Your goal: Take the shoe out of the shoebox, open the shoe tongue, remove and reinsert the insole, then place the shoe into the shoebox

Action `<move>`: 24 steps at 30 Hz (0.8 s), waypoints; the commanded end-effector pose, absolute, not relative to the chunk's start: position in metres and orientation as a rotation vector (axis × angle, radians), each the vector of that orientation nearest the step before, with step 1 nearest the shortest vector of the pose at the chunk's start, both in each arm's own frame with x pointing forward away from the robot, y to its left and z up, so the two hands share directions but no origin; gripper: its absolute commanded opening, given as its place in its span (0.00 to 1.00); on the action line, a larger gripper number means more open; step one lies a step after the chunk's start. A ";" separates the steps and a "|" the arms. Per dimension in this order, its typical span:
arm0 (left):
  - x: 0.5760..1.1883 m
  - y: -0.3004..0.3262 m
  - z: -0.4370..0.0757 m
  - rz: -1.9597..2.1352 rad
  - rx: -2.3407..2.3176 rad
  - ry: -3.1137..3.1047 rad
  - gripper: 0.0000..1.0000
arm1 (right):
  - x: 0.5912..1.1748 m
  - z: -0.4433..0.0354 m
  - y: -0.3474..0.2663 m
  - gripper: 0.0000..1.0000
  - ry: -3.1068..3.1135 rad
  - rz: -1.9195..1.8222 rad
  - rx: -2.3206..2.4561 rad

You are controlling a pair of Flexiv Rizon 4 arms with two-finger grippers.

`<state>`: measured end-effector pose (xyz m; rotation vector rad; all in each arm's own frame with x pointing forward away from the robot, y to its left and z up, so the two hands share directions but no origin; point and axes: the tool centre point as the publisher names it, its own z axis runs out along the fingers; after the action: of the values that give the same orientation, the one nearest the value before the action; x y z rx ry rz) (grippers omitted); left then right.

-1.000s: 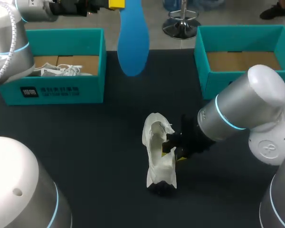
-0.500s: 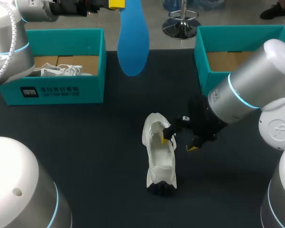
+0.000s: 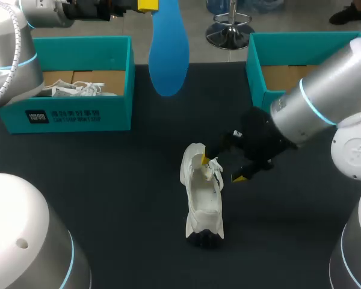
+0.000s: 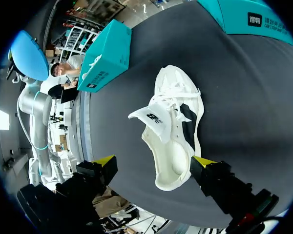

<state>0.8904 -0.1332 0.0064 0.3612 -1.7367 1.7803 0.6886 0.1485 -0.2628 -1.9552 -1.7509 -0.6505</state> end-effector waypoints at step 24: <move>0.891 -0.133 0.006 1.780 0.359 -1.737 0.00 | 0.706 -0.202 0.184 1.00 -1.308 -0.853 -1.742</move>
<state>0.8904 -0.1332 0.0064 0.3613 -1.7368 1.7803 0.7035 0.1799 -0.2043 -1.7274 -1.2958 -0.8713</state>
